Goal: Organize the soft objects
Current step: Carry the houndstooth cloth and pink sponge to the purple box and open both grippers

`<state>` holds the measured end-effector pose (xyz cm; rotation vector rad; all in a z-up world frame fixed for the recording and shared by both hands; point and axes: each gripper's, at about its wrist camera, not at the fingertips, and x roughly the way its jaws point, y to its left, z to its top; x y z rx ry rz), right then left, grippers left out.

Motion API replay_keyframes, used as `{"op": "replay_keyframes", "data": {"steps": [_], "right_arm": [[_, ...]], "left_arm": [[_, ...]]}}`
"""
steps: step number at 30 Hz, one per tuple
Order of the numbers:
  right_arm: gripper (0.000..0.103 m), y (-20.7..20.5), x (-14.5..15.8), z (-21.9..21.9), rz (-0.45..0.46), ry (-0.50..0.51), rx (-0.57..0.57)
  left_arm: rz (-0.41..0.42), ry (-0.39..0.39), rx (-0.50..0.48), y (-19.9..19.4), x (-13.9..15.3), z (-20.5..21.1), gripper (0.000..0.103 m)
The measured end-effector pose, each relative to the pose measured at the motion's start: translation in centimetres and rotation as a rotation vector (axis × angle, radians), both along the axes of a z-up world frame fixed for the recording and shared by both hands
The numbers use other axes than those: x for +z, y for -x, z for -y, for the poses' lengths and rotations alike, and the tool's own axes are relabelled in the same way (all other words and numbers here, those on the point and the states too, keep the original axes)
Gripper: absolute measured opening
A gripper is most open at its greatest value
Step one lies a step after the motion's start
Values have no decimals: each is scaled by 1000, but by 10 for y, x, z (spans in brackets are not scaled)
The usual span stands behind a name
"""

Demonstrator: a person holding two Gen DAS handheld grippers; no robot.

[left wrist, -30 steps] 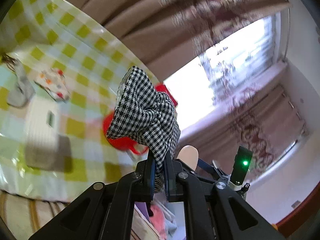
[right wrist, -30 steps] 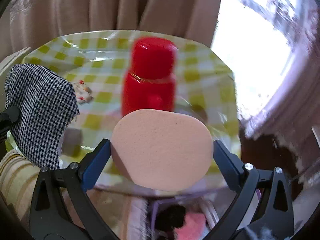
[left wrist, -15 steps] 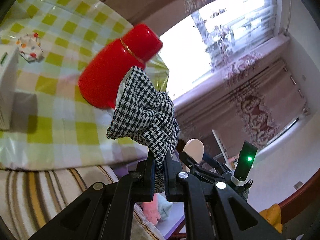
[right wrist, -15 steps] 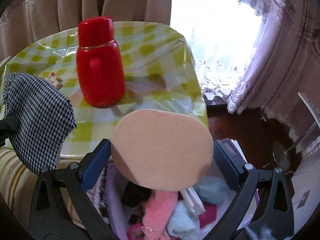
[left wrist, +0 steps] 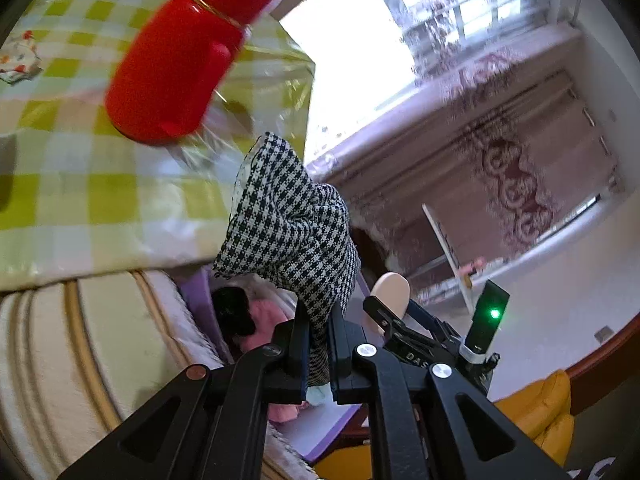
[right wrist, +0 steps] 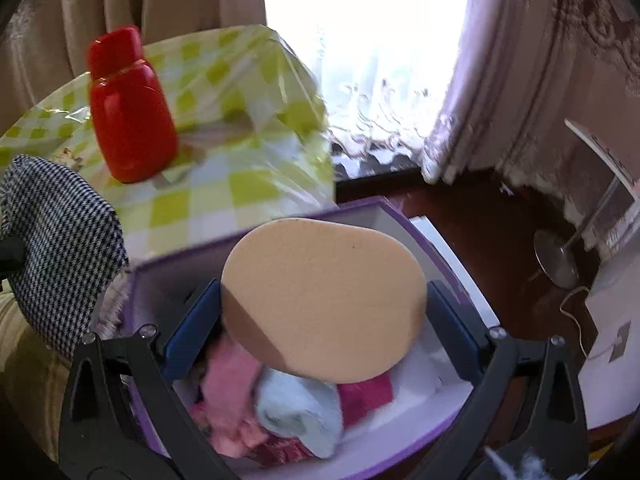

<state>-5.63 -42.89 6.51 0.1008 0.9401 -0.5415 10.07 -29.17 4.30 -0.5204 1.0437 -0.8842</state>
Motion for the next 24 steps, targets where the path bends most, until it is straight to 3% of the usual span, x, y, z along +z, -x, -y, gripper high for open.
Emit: {"op": "replay_keyframes", "data": {"steps": [3, 6, 8, 10, 16, 21, 24], "right_arm": [[101, 10, -6, 10, -17, -2, -33], [101, 16, -15, 20, -61, -2, -60], [101, 19, -20, 24, -83, 10, -65], [102, 23, -22, 25, -84, 11, -73], [102, 25, -18, 24, -50, -10, -64], [102, 18, -5, 11, 29, -12, -53], [102, 12, 4, 0, 56, 35, -56]], "left_arm": [[-7, -11, -43, 6, -2, 15, 8], [-18, -25, -83, 9, -6, 29, 16], [-27, -38, -109, 11, -9, 36, 45], [-24, -42, -122, 14, -10, 39, 55], [-9, -101, -90, 17, -12, 37, 59], [150, -186, -11, 24, 3, 20, 62], [295, -271, 36, 35, 21, 6, 66]]}}
